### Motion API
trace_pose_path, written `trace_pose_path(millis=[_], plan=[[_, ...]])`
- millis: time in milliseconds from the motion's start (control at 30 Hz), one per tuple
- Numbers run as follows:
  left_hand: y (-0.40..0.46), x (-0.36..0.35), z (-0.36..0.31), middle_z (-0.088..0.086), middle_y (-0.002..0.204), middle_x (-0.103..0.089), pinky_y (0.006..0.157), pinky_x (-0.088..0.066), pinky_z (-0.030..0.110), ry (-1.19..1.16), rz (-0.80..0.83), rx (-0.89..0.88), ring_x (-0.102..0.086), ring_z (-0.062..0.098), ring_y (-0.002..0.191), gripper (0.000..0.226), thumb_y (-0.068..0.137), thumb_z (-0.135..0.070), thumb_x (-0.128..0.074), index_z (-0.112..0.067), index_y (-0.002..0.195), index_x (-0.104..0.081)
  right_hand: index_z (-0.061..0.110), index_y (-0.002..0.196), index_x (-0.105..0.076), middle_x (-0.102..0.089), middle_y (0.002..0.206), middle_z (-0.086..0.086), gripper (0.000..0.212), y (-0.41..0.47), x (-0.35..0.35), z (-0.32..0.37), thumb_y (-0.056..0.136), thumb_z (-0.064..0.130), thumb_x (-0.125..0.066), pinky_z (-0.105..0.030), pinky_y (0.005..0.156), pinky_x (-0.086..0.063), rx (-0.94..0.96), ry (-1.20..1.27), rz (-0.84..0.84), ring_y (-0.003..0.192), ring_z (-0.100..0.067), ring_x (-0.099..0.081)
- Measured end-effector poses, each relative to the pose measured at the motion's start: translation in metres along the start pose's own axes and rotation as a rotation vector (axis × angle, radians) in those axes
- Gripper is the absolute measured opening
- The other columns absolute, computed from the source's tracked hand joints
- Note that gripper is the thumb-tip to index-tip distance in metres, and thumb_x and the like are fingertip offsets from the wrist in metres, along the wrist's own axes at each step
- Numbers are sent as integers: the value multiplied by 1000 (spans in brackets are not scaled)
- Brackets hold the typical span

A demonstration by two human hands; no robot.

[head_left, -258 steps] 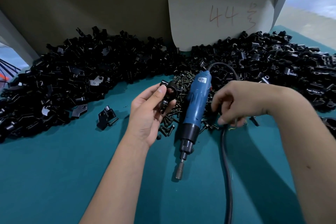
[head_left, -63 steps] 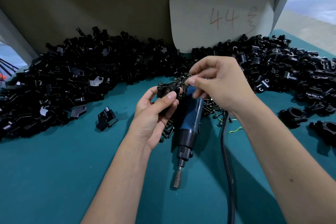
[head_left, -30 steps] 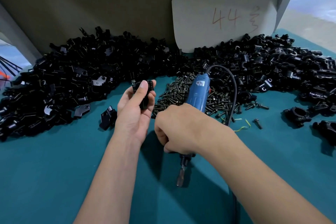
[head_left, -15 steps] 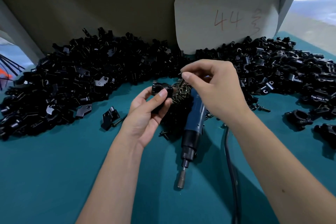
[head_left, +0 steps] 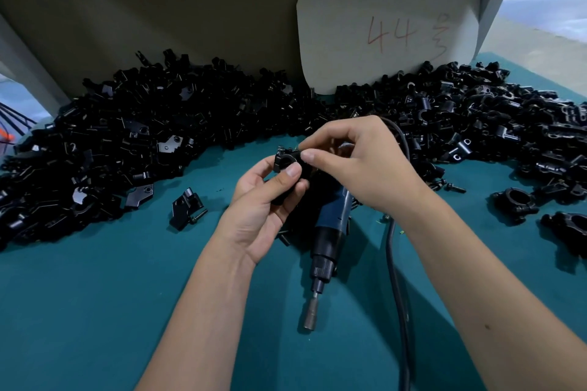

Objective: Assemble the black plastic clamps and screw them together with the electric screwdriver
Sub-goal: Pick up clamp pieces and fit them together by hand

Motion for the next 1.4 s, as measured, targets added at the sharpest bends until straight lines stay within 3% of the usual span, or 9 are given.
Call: trace_pose_path(millis=[200,300,467,633,800,967,1100,1233,1400], plan=[[-4,-13,3,12,89,-74,61,-56,12,-214,52,19,-69,11,70,17,66,-12,-85,-12,82,-83,24,92,-83,-72,85,0,12,-3,-22,-10,94,22,-72,-25,69,-50,-189,579,99,76,-9,-60],[-6,-23,3,28,100,-65,60,-56,13,-286,115,12,-72,17,70,33,56,-8,-99,-7,84,-81,20,97,-84,-70,89,-4,13,-6,-32,-2,94,21,-71,-20,65,-50,-230,767,207,70,-12,-55],[-9,-33,0,9,96,-75,63,-56,11,-205,190,-35,-73,14,75,43,61,-16,-97,-7,99,-81,16,70,-66,-61,73,-6,18,-6,-32,0,73,13,-84,-23,55,-55,-254,846,164,55,-11,-59],[-6,-25,-2,30,102,-64,60,-57,14,-266,136,-30,-74,21,73,53,49,-12,-104,-2,95,-79,16,99,-79,-71,85,-2,12,-8,-33,1,98,16,-68,-19,67,-51,-197,839,220,68,-9,-58],[-7,-32,-2,13,94,-74,61,-57,13,-214,183,-38,-74,17,74,44,54,-13,-101,-7,93,-81,17,75,-68,-66,78,-4,17,-6,-31,-8,73,16,-85,-22,56,-52,-224,849,81,63,-12,-62],[-6,-23,-6,25,97,-71,60,-56,13,-234,118,-49,-75,19,73,32,55,-8,-100,-11,82,-84,15,103,-80,-71,95,-9,13,-9,-37,-6,94,20,-73,-21,68,-50,-220,863,148,74,-15,-61],[-7,-26,-3,13,98,-74,62,-57,13,-209,166,-45,-74,16,76,34,66,-9,-93,-9,97,-81,14,77,-66,-67,71,3,17,-8,-35,-7,89,7,-76,-20,54,-52,-208,892,17,59,-5,-62],[-5,-17,-4,15,88,-75,59,-56,13,-241,79,-50,-75,21,74,25,65,-6,-86,-9,88,-80,14,102,-78,-70,84,0,15,-9,-37,-5,102,15,-63,-20,63,-50,-200,873,70,71,-8,-61],[-5,-18,-2,8,95,-75,64,-56,12,-191,124,-55,-73,14,76,35,80,-7,-76,-3,114,-66,13,79,-65,-67,69,4,18,-10,-36,-5,91,4,-75,-21,54,-52,-199,891,-13,60,-6,-63]])
Point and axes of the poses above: each hand's wrist, its own y-axis towards the middle knuckle, its own x-axis out of the back of the hand, z = x × y, the point moved 8 cm from there along y, towards the middle knuckle
